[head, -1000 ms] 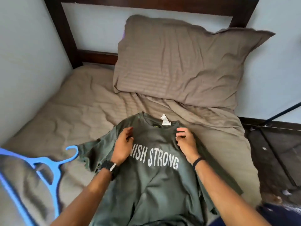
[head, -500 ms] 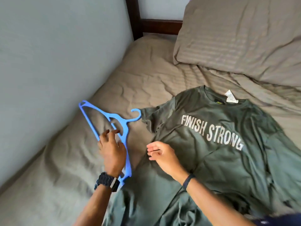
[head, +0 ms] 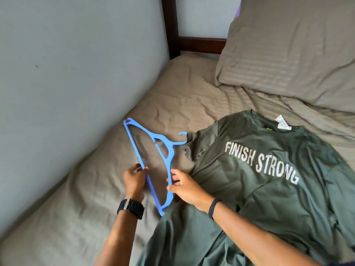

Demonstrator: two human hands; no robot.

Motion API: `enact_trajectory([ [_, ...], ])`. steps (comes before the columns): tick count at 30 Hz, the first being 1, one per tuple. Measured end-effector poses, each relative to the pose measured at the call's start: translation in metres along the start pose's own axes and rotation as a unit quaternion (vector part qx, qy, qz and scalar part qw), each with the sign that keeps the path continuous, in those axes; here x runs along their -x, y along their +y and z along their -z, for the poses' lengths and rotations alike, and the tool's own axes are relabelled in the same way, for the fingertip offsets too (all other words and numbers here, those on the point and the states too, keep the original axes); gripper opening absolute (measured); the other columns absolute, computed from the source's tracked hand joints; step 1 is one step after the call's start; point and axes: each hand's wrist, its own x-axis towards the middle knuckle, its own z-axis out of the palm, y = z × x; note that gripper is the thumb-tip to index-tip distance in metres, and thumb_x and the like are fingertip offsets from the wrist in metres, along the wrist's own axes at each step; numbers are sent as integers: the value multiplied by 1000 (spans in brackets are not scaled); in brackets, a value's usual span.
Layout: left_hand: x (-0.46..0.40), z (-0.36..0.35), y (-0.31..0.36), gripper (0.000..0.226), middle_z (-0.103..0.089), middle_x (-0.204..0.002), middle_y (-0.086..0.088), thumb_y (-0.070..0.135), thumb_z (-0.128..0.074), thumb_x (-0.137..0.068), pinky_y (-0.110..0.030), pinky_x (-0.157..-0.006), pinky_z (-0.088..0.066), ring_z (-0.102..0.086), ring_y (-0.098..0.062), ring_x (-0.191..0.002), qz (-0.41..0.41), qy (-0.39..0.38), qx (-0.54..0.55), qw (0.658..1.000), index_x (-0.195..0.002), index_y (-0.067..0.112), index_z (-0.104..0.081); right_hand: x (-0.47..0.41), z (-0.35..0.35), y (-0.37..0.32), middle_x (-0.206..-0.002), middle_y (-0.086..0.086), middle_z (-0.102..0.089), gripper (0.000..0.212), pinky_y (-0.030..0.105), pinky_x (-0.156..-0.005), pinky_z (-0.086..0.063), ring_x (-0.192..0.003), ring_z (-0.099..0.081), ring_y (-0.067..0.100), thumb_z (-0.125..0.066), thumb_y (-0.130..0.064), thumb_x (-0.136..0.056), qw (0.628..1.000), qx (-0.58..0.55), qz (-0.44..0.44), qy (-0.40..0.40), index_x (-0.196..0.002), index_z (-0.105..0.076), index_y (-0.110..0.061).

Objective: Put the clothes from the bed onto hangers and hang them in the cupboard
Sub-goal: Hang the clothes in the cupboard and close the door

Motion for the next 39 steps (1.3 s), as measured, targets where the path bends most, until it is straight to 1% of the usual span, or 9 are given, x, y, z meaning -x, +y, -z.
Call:
enact_trajectory([
  [3, -2, -3, 21, 13, -52, -71, -7, -3, -50, -94, -14, -48, -47, -55, -7, -47, -15, -60, 92, 994, -104, -2, -58, 1, -4, -5, -122, 5, -50, 54, 24, -71, -55, -89, -62, 18, -50, 5, -92, 998, -67, 11, 13, -140, -34, -11],
  [9, 21, -28, 59, 24, -51, -76, -6, -2, -38, -98, -16, -40, -34, -40, -5, -41, -144, -97, 217, 961, -116, 10, -48, 11, 11, -33, -120, 3, -53, 50, 24, -74, -52, -84, -67, 9, -47, 8, -92, 986, -116, 104, 51, -121, -40, -32],
  [14, 50, -72, 58, 23, -40, -71, -4, -2, -30, -101, -15, -38, -25, -29, -3, -39, -166, -122, 268, 941, -116, 13, -40, 32, 61, -54, -99, 8, -59, 28, 41, -76, -57, -77, -68, 16, -45, 5, -96, 973, -165, 123, 100, -117, -48, -13],
  [17, 77, -115, 39, 25, -40, -69, -5, -4, -30, -100, -16, -39, -33, -36, -5, -40, -133, -166, 260, 942, -103, 18, -41, 49, 99, -49, -96, 12, -57, 18, 32, -62, -56, -72, -65, 17, -45, 4, -95, 970, -164, 94, 156, -103, -48, -12],
  [21, 110, -168, 5, 18, -47, -70, -9, -4, -36, -98, -19, -47, -48, -51, -6, -44, -78, -244, 174, 951, -104, 12, -41, 58, 161, -19, -86, 14, -60, 8, 31, -56, -54, -67, -61, 20, -48, -1, -90, 944, -57, 17, 326, -93, -56, -2],
  [24, 129, -205, -12, 16, -57, -66, -8, -4, -45, -95, -24, -52, -53, -58, -10, -49, -80, -312, 89, 943, -101, 10, -41, 70, 205, 6, -73, 11, -60, 11, 28, -46, -44, -54, -52, 17, -48, -3, -88, 906, -97, -16, 412, -81, -56, -5],
  [30, 137, -277, -14, 12, -67, -63, 2, 12, -65, -89, -45, -64, -57, -65, -21, -59, -164, -414, -155, 882, -90, 14, -52, 90, 271, 48, -70, 4, -57, 17, 24, -52, -28, -48, -42, 7, -48, -23, -94, 849, -112, 7, 516, -78, -45, -21],
  [34, 125, -308, 6, 13, -68, -73, -9, 13, -55, -93, -45, -68, -57, -69, -29, -71, -240, -377, -258, 857, -83, 14, -64, 109, 290, 66, -64, -3, -56, 16, 24, -52, -28, -50, -41, 9, -51, -26, -94, 831, -112, 31, 544, -78, -49, -25],
  [39, 88, -341, 30, 21, -71, -100, -17, 6, -56, -87, -38, -86, -50, -65, -32, -96, -314, -284, -325, 846, -102, 6, -70, 125, 299, 72, -68, 0, -56, 15, 24, -54, -31, -46, -45, 1, -53, -20, -95, 837, -72, 58, 540, -81, -49, -18],
])
